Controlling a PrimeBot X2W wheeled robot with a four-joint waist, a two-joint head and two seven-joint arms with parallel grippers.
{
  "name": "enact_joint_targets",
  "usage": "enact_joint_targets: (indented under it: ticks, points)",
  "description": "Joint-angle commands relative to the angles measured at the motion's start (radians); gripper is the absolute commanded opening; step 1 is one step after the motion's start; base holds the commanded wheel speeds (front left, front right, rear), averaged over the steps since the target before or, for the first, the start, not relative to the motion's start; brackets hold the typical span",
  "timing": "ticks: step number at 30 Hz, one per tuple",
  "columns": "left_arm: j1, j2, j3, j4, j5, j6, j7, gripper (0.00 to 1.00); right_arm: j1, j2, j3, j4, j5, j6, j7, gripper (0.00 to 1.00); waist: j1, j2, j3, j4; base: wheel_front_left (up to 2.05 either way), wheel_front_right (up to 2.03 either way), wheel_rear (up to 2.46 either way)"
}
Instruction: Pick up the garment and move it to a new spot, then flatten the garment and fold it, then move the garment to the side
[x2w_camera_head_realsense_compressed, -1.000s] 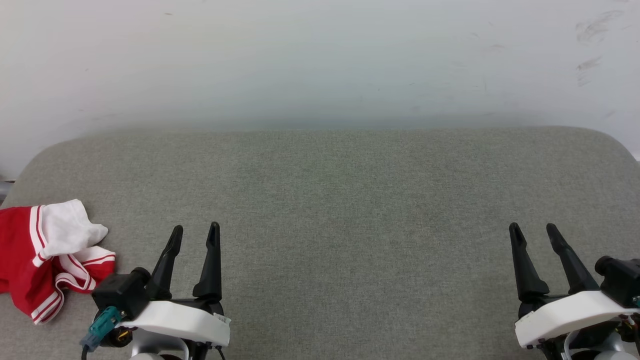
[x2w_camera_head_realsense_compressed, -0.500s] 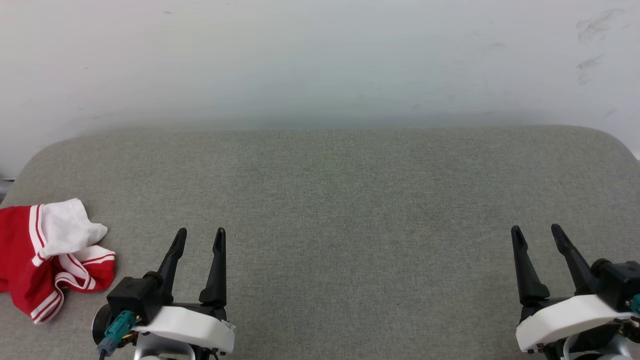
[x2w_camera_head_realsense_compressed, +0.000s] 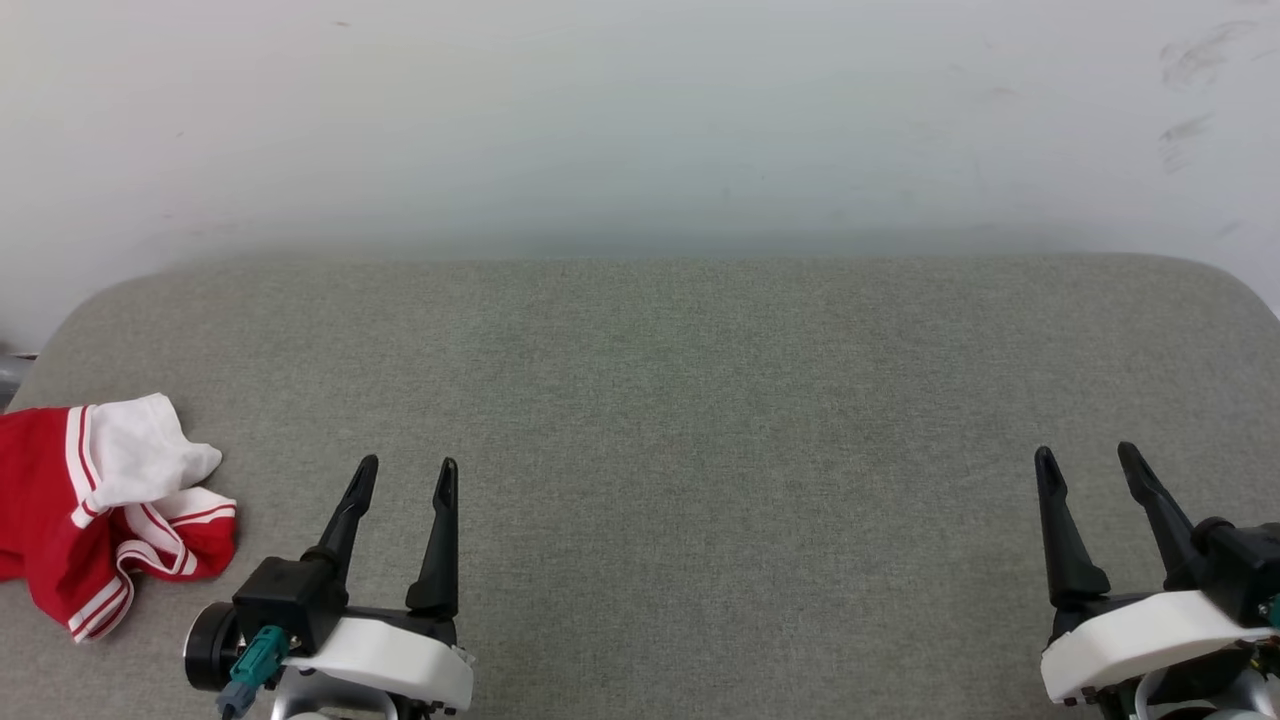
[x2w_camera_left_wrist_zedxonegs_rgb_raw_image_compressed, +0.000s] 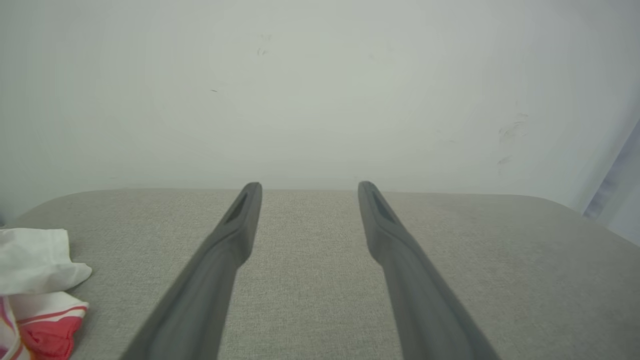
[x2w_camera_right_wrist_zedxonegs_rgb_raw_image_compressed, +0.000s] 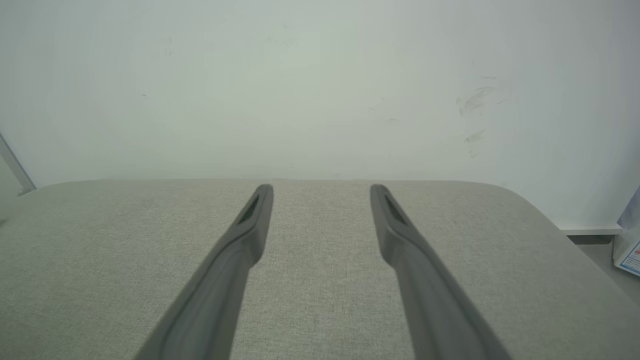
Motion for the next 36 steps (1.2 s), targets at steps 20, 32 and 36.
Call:
enact_joint_targets:
  ticks: [20,32,36]
  points:
    - [-0.027,0.002,0.050,0.053,0.042,0.005,-0.016,1.00,0.008,0.004,0.032,-0.038,-0.056,0.000,-0.003,1.00,0.0000,0.0000,0.008,0.171,0.00,0.00,0.00]
    - [-0.030,0.010,0.099,0.064,0.054,0.011,-0.016,1.00,-0.017,0.003,0.082,-0.044,-0.072,0.000,0.015,1.00,0.0000,0.0000,0.013,0.344,0.00,0.00,0.00]
    - [-0.032,0.014,0.112,0.065,0.057,0.010,-0.016,1.00,-0.028,0.003,0.100,-0.036,-0.072,0.000,0.015,1.00,0.0000,0.0000,0.012,0.394,0.00,0.00,0.00]
